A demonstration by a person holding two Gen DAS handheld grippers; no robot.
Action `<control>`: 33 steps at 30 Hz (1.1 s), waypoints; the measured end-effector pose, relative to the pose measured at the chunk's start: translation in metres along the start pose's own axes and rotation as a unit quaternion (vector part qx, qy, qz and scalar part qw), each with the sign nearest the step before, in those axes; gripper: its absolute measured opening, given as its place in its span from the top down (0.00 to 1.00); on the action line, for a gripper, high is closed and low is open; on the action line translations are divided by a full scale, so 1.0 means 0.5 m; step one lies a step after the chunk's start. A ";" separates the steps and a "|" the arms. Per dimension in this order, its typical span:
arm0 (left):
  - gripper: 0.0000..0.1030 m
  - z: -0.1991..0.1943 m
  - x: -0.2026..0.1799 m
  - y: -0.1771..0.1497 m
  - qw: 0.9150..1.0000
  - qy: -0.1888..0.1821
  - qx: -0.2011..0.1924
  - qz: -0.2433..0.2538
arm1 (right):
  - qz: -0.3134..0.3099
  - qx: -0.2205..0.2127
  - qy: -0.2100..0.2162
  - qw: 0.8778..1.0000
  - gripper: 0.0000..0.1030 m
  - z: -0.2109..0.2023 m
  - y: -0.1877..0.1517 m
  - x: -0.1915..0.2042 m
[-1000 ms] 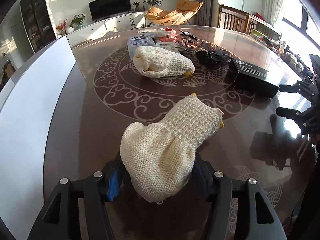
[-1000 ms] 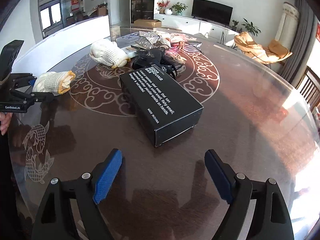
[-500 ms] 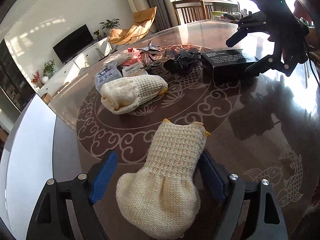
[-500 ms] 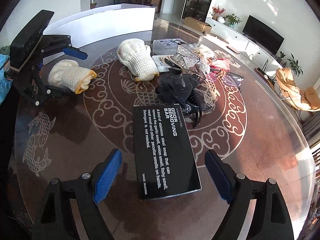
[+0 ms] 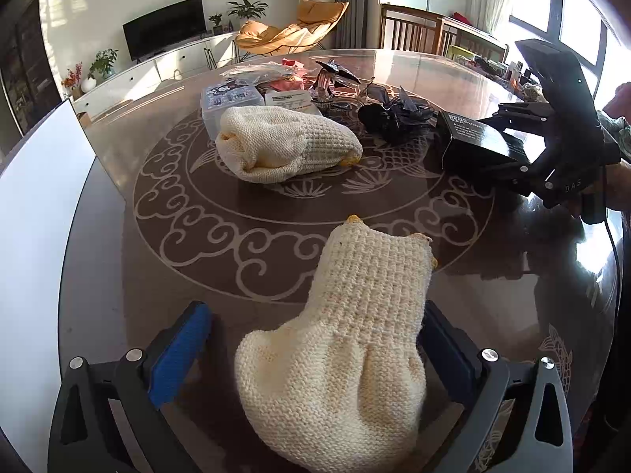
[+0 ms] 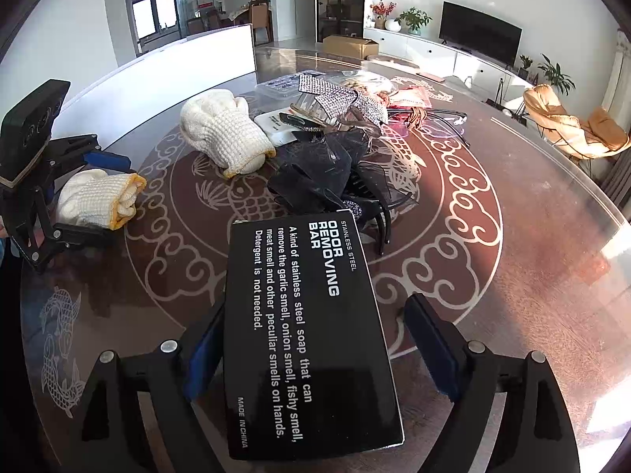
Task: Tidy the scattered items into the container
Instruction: 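Lift the glove with the left tool while the right tool lifts the black box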
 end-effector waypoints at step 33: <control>0.70 -0.141 -0.017 -0.035 0.987 -0.031 -0.054 -0.150 | 0.209 -0.073 -0.024 0.975 0.43 -0.157 -0.112 0.124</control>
Point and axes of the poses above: each gripper's, at about its wrist camera, not at the fingertips, and z roughly the way its jaws point, x to its left, y to its top, the point moved 6 cm from there along z, roughly the way its jaws point
